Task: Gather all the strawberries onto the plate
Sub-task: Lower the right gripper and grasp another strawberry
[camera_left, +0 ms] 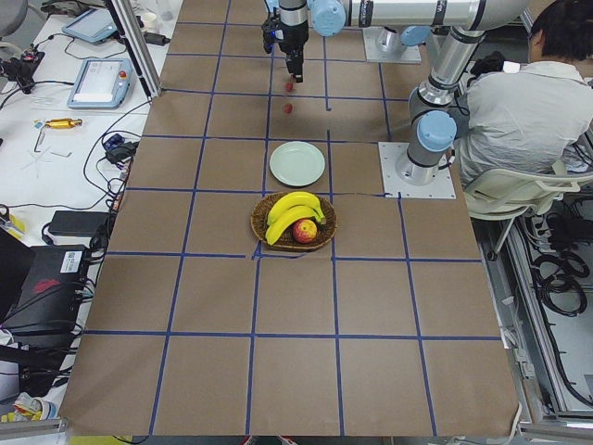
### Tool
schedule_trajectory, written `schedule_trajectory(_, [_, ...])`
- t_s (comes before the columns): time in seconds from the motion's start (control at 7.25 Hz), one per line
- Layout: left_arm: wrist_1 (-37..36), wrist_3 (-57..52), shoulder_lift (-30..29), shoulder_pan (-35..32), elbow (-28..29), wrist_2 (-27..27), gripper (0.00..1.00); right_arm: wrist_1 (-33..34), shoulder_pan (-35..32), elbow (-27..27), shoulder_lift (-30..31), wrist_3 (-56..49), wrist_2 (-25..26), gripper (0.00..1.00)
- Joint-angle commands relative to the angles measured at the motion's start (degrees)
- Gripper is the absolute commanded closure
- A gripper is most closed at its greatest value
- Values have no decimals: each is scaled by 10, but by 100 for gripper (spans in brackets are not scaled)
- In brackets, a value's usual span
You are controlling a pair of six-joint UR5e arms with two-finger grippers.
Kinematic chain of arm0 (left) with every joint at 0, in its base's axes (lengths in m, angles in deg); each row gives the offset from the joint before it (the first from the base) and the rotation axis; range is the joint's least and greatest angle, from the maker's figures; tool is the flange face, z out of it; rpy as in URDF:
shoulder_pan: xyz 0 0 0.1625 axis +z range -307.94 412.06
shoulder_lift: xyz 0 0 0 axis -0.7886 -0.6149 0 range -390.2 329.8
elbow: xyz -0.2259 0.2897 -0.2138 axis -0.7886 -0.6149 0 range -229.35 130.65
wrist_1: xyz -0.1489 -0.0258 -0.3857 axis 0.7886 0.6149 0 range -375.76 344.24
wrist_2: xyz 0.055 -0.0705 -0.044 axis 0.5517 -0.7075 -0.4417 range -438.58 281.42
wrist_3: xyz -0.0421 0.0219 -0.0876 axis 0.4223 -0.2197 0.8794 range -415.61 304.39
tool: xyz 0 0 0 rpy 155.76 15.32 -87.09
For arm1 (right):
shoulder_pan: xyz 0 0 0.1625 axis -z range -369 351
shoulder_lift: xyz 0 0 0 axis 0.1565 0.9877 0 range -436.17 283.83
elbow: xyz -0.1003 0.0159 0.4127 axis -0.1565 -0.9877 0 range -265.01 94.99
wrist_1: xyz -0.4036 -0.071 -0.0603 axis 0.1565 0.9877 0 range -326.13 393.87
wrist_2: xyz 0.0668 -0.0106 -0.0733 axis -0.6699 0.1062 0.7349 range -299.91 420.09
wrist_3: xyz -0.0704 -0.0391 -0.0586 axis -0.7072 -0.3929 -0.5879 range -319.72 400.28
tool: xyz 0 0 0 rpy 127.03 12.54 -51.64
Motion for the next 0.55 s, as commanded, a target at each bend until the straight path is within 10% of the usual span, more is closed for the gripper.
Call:
schedule_trajectory(0.0, [0, 0, -1, 0, 0, 0, 0, 5, 0, 6, -6, -2, 0, 6])
schedule_trajectory(0.28, [0, 0, -1, 0, 0, 0, 0, 2, 0, 8, -7, -3, -6, 78])
schedule_trajectory(0.41, [0, 0, -1, 0, 0, 0, 0, 2, 0, 10, -7, -1, -6, 97])
